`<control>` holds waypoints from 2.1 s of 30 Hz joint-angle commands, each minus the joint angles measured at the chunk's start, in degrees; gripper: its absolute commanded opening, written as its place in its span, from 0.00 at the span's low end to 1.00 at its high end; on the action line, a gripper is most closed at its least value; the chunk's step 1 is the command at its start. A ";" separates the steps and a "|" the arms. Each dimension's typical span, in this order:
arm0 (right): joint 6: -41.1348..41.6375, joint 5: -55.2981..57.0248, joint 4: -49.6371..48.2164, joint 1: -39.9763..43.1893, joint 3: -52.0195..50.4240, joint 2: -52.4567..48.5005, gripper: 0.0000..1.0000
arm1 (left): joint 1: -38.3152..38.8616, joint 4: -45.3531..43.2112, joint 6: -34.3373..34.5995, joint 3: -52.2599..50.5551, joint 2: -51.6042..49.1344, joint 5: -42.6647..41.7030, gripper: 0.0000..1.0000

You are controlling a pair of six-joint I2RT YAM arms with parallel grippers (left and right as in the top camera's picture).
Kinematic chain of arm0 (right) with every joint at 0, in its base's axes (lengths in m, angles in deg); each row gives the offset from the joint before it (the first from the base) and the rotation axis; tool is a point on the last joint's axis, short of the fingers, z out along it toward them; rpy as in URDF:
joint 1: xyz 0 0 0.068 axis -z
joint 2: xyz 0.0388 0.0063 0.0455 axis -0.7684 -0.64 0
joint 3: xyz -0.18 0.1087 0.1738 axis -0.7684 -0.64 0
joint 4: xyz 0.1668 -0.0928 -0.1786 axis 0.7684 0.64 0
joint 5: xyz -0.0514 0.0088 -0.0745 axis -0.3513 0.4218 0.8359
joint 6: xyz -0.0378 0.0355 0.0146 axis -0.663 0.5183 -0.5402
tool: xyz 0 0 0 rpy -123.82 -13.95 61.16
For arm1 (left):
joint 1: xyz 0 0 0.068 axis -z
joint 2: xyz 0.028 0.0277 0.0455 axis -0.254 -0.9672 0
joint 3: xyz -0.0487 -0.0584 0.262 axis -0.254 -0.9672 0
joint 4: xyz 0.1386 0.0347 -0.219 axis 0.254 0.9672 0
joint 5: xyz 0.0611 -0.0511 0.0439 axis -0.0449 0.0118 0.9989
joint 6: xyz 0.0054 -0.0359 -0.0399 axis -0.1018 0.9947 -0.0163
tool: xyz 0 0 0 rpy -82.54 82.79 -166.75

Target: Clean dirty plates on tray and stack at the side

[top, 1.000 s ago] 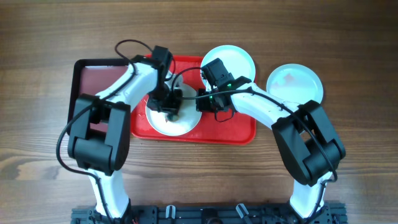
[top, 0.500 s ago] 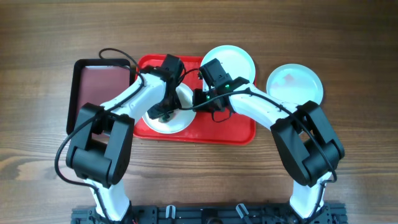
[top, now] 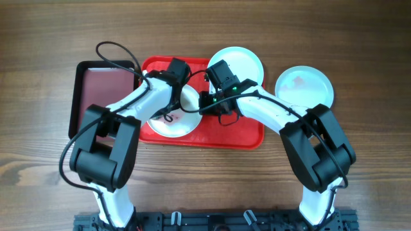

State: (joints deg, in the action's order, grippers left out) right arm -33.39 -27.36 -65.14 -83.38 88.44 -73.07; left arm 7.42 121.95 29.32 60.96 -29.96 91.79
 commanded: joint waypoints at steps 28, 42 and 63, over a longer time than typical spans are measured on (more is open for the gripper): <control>-0.35 1.66 1.05 0.57 0.81 -0.70 0.04 | -1.05 6.56 -13.03 -3.63 -6.01 -8.63 0.04; -0.35 1.92 1.14 0.57 0.81 -0.70 0.04 | -4.63 -9.25 -15.74 -3.63 -6.01 0.42 0.04; -0.55 1.86 1.11 0.57 0.81 -0.70 0.04 | -5.95 1.79 -27.52 -3.61 -6.01 -26.18 0.04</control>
State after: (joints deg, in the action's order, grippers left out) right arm -33.44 -26.53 -64.09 -82.79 88.76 -73.07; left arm 2.52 122.82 -11.38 60.06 -32.28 35.93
